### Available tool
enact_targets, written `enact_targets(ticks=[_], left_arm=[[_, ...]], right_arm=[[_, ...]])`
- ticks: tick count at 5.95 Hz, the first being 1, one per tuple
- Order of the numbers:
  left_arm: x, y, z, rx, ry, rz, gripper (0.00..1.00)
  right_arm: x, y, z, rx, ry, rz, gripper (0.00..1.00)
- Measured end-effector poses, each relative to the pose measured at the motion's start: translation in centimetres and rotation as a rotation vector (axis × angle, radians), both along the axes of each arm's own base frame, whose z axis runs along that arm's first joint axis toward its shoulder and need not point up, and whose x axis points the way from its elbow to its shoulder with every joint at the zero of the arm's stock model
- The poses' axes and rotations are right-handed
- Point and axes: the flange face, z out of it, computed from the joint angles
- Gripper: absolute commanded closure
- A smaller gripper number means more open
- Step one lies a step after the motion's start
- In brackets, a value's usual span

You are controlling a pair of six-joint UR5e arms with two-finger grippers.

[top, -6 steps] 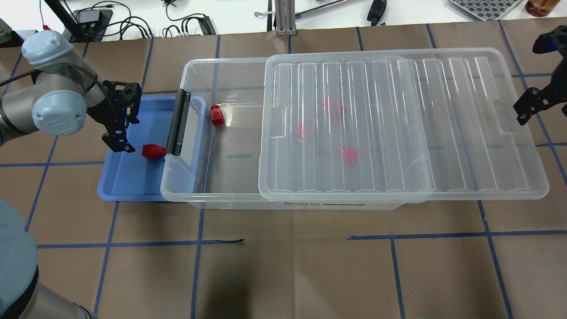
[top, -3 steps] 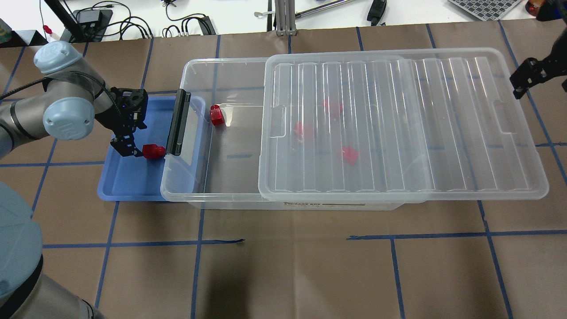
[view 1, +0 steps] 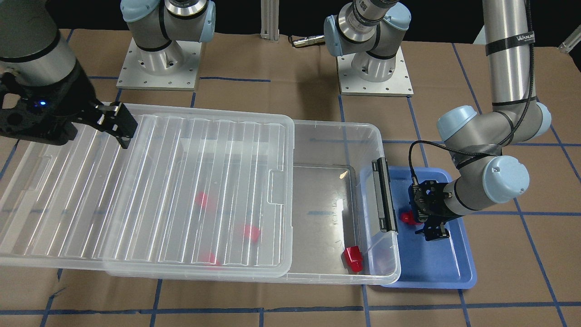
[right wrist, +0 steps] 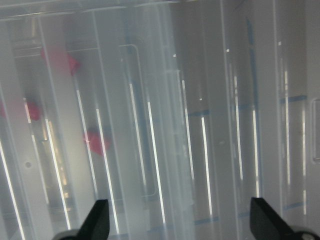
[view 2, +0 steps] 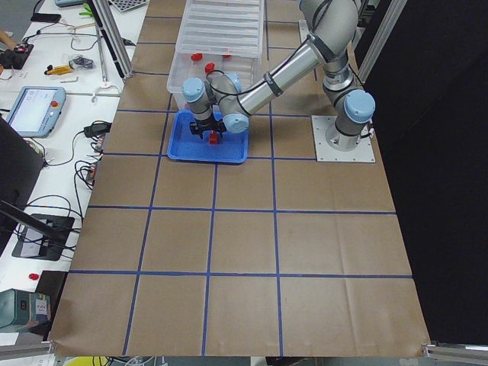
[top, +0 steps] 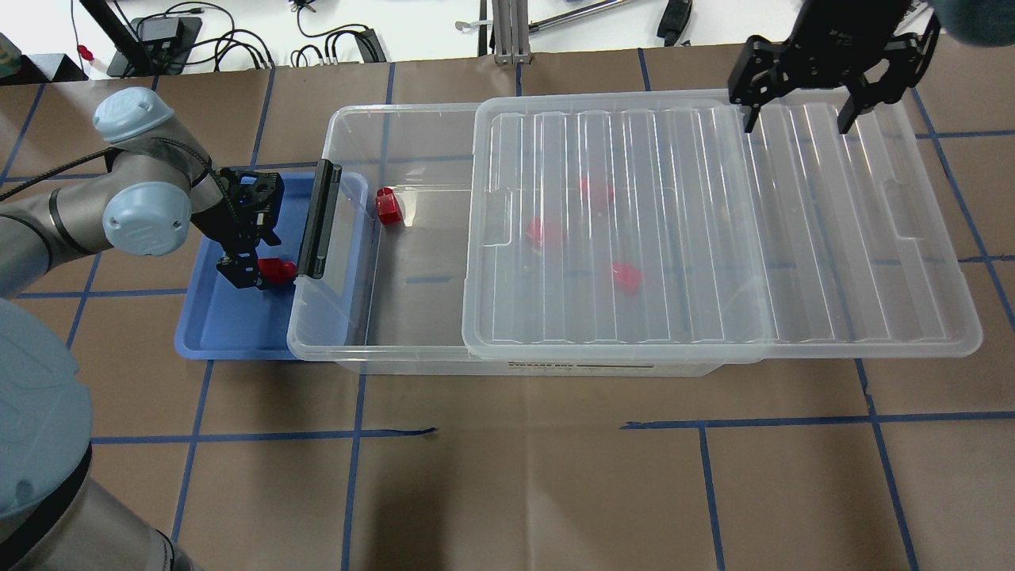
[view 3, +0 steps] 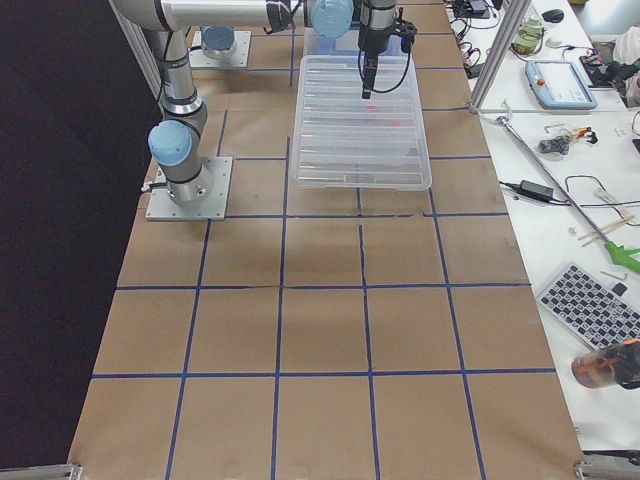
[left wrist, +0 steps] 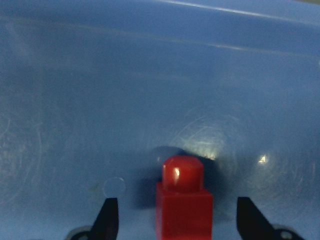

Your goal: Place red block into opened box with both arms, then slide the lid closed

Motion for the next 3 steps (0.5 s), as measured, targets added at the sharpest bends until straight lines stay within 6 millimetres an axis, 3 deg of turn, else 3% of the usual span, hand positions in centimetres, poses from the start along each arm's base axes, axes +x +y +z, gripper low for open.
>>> enact_targets(ticks=[1,2,3], left_arm=[[0.0,-0.1,-0.2,-0.005,0.001,-0.016,0.85],[0.0,-0.2,-0.2,-0.013,-0.001,-0.027,0.93],[0.1,-0.4,0.2,-0.022,-0.005,-0.028,0.94]], right_arm=[[2.5,0.6,0.1,-0.001,-0.020,-0.014,0.00],[4.0,0.9,0.2,-0.003,-0.025,-0.013,0.00],[4.2,0.9,0.1,0.000,-0.027,-0.012,0.00]])
